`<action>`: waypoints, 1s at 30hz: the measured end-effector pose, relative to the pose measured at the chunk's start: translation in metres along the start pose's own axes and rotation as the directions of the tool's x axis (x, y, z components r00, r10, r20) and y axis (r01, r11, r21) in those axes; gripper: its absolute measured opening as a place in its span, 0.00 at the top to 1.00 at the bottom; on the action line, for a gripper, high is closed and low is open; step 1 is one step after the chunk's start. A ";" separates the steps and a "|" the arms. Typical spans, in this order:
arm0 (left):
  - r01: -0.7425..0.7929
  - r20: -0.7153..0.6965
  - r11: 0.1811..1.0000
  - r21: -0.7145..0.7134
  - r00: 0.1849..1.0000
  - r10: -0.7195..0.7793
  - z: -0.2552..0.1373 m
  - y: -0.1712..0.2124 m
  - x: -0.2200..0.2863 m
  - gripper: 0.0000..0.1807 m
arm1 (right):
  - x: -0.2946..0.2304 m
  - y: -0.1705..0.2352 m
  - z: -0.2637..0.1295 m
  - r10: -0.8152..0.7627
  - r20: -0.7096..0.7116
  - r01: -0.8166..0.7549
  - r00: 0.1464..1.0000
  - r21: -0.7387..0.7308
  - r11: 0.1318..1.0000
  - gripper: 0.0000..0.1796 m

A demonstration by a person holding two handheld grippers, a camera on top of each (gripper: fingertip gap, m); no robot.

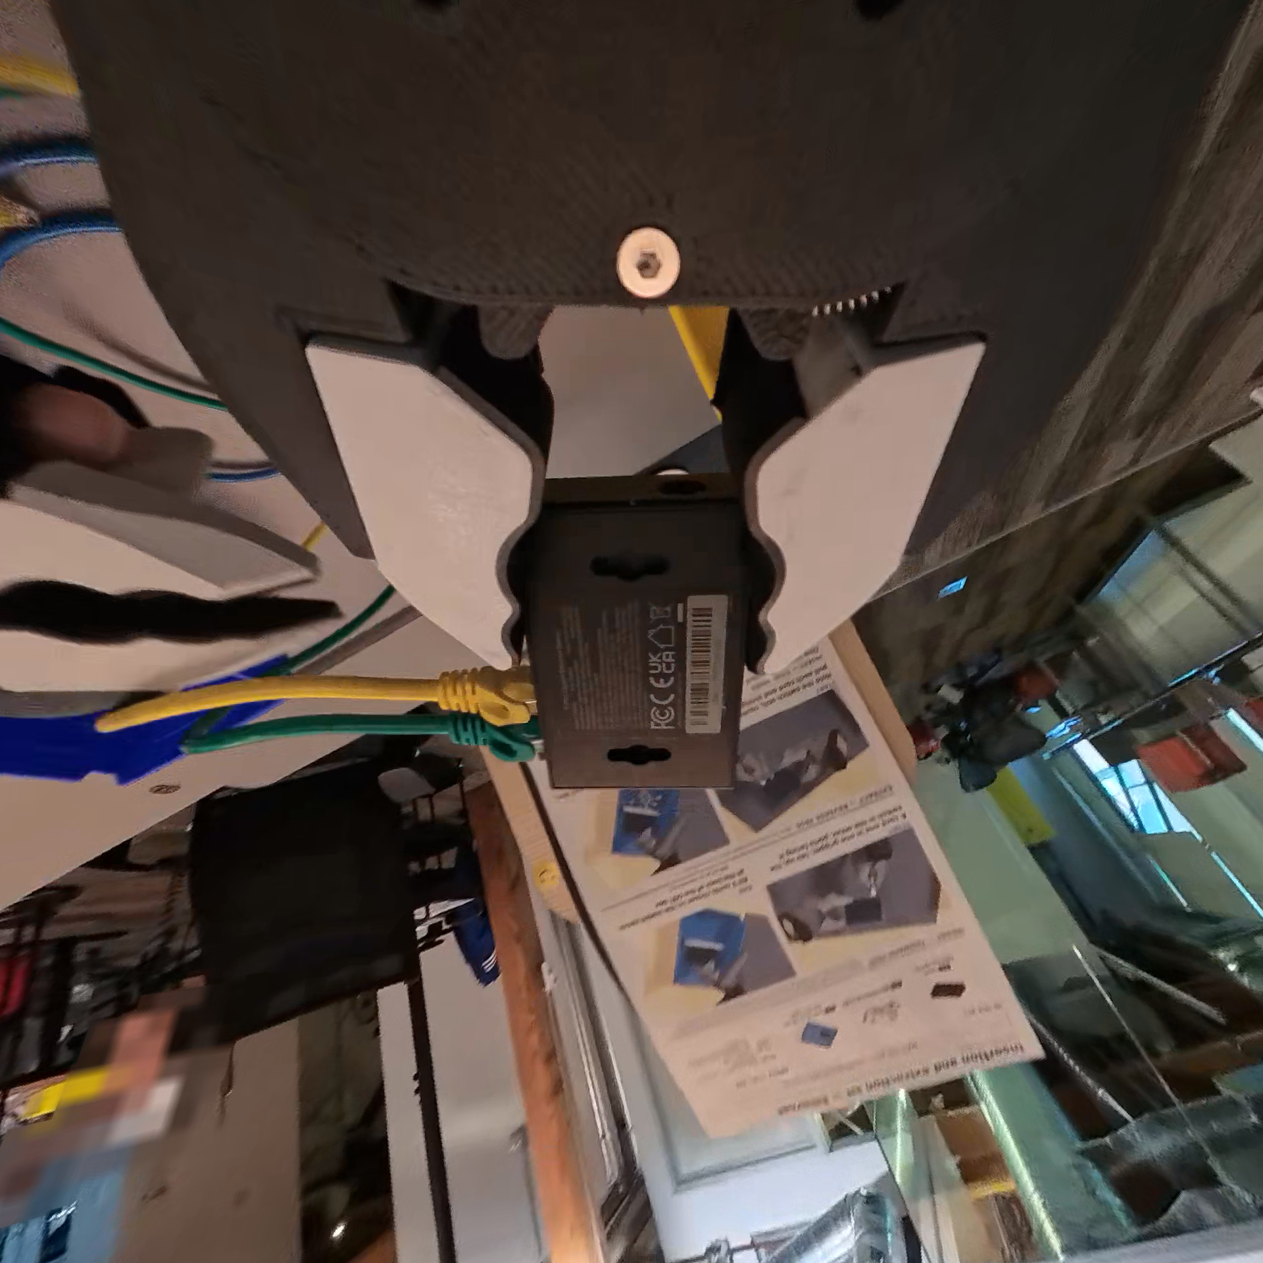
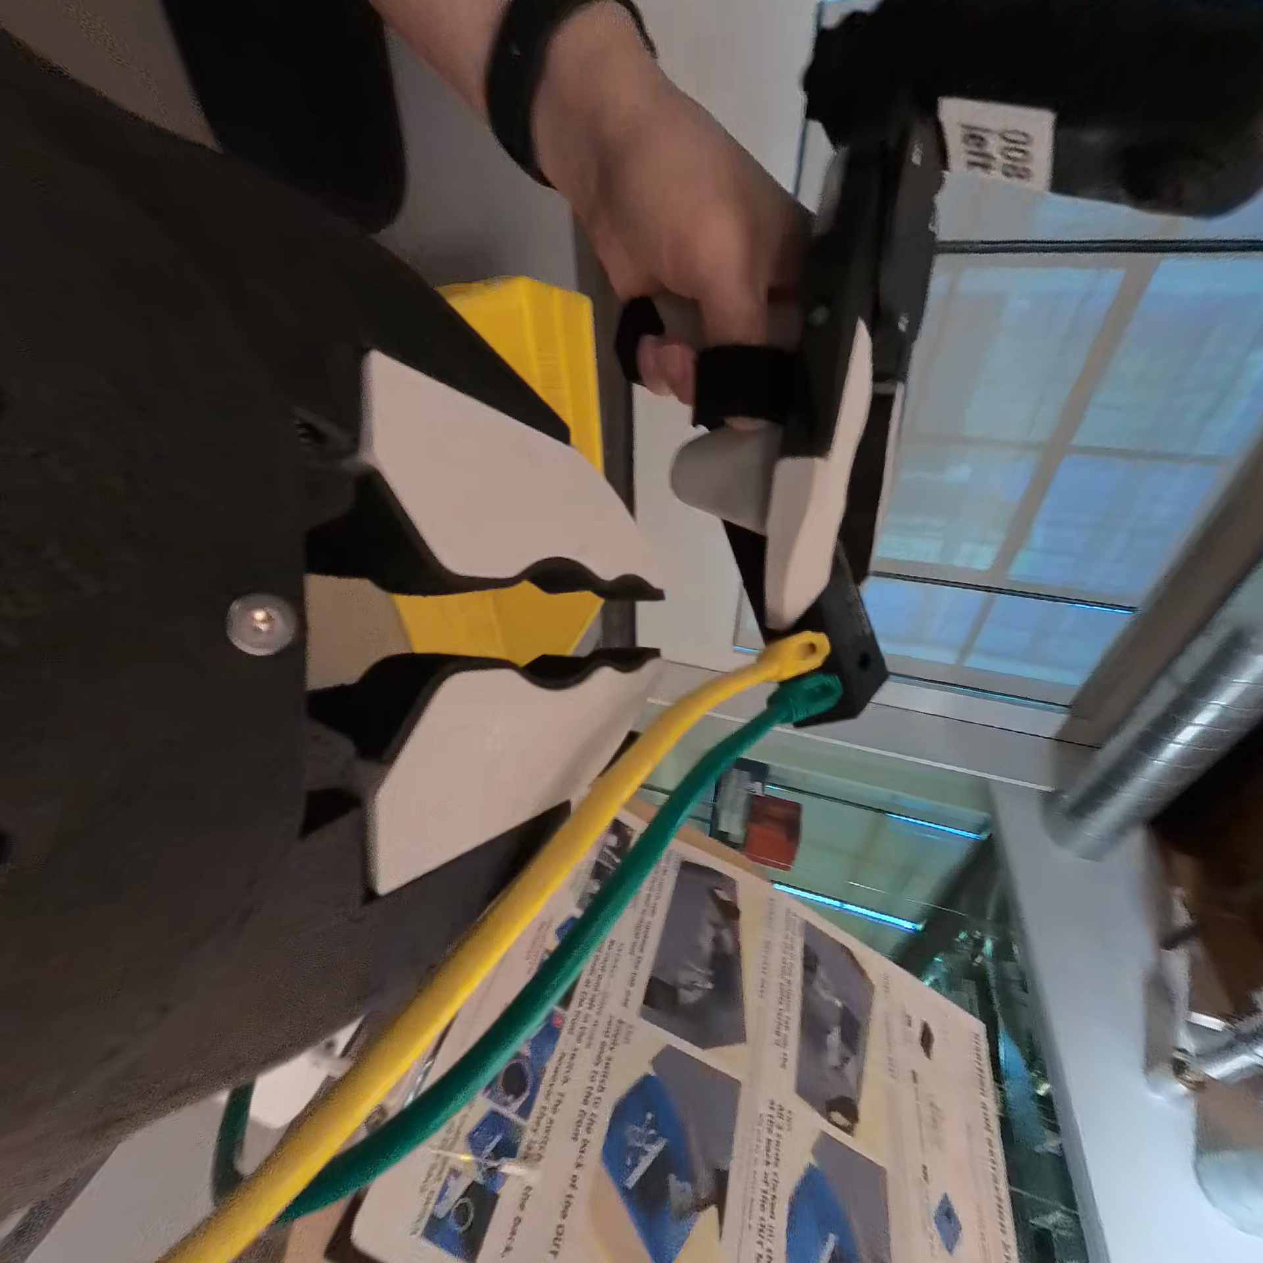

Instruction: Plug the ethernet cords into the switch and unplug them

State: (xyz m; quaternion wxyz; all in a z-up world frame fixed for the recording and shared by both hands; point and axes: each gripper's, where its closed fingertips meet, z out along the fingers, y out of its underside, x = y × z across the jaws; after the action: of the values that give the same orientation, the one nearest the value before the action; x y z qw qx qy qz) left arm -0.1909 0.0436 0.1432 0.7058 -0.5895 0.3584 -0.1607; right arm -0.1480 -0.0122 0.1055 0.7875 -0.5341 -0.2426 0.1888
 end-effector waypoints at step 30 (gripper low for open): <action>0.362 -0.224 0.866 0.346 0.928 -0.298 -0.124 -0.089 -0.075 0.67 | 0.021 0.176 -0.157 -0.010 -0.223 -0.168 0.975 -0.765 0.622 0.87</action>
State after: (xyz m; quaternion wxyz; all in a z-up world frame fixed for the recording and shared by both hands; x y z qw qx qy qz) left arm -0.3115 -0.0186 0.2454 0.7369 -0.4784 0.2706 -0.3936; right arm -0.0461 -0.0554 -0.1035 0.4902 -0.8486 -0.1939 0.0440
